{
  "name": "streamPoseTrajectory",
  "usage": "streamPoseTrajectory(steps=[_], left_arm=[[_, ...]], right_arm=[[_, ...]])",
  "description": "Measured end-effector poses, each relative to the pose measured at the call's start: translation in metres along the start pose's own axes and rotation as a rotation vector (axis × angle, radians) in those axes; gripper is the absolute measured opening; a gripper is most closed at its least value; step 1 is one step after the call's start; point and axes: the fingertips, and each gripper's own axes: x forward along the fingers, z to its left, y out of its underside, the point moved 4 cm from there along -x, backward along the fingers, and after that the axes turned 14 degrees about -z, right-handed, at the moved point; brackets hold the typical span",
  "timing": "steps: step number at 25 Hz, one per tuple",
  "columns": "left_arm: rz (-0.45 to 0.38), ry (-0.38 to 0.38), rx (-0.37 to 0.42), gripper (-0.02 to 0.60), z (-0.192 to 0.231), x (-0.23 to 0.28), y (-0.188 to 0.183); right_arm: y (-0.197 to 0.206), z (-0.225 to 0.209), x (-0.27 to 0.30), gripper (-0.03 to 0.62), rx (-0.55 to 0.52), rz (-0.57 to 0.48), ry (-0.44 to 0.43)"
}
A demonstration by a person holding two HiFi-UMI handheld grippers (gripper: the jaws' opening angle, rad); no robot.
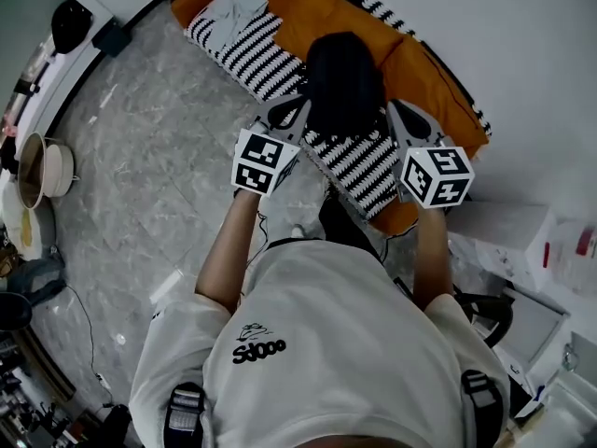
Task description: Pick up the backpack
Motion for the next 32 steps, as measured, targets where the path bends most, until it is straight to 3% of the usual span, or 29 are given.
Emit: streamPoseTrajectory(steps=[8,19,27,32], left_arm=[[0.085,-0.027,-0.034,0.025,0.038,0.089,0.027],[0.238,-0.05,-0.132,0.025,0.081,0.211,0.122],[0.271,-0.078,-0.192,0.025,0.112,0.279,0.162],[0.323,-0.063,-0.232,0.025,0.12,0.307,0.208]], right_arm=[[0.016,-0.081,0.078,0.035,0.026,0.068,-0.03],[0.084,-0.205,0.18,0.035,0.047,0.185,-0.046],[0.122,-0.254,0.238,0.037,0.035,0.265,-0.093],[0.158,-0.278,0.267,0.037,0.061,0.318,-0.133]])
